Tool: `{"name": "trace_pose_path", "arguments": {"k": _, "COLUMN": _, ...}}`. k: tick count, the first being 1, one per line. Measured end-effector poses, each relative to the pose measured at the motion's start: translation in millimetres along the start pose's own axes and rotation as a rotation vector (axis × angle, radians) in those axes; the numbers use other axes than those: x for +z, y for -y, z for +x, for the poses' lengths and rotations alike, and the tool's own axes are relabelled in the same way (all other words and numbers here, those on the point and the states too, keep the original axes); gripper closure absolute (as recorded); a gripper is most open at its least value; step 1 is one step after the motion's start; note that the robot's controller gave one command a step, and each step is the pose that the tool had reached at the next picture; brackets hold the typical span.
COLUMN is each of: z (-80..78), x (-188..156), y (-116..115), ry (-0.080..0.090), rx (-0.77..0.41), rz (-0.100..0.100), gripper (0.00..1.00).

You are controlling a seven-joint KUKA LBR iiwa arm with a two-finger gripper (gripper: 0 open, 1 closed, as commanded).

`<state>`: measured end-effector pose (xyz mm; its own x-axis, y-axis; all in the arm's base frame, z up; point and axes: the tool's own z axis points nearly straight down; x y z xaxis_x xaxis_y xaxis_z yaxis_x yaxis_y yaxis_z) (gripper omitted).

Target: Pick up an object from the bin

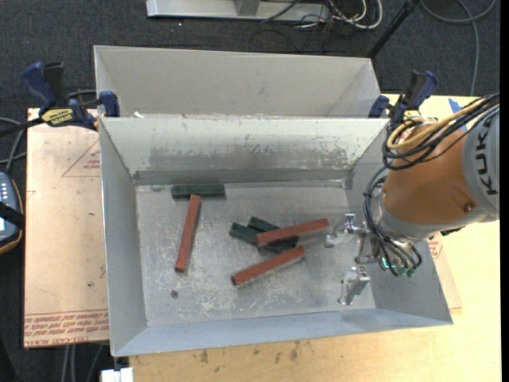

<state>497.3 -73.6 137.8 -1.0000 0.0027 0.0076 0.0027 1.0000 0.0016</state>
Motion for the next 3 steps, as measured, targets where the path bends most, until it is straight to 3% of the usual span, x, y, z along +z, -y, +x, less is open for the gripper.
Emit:
{"name": "trace_pose_path", "arguments": {"k": 1, "z": -1.9, "x": -4, "y": 0, "ry": 0.007, "rx": -0.002, "rz": 0.001, "gripper": 0.0}}
{"name": "trace_pose_path", "arguments": {"k": 2, "z": -31.8, "x": 15, "y": -17, "ry": 0.013, "rx": -0.066, "rz": 0.004, "gripper": 0.0}}
{"name": "trace_pose_path", "arguments": {"k": 3, "z": -47.4, "x": 57, "y": -46, "ry": 0.028, "rx": 0.012, "rz": 0.001, "gripper": 1.0}}
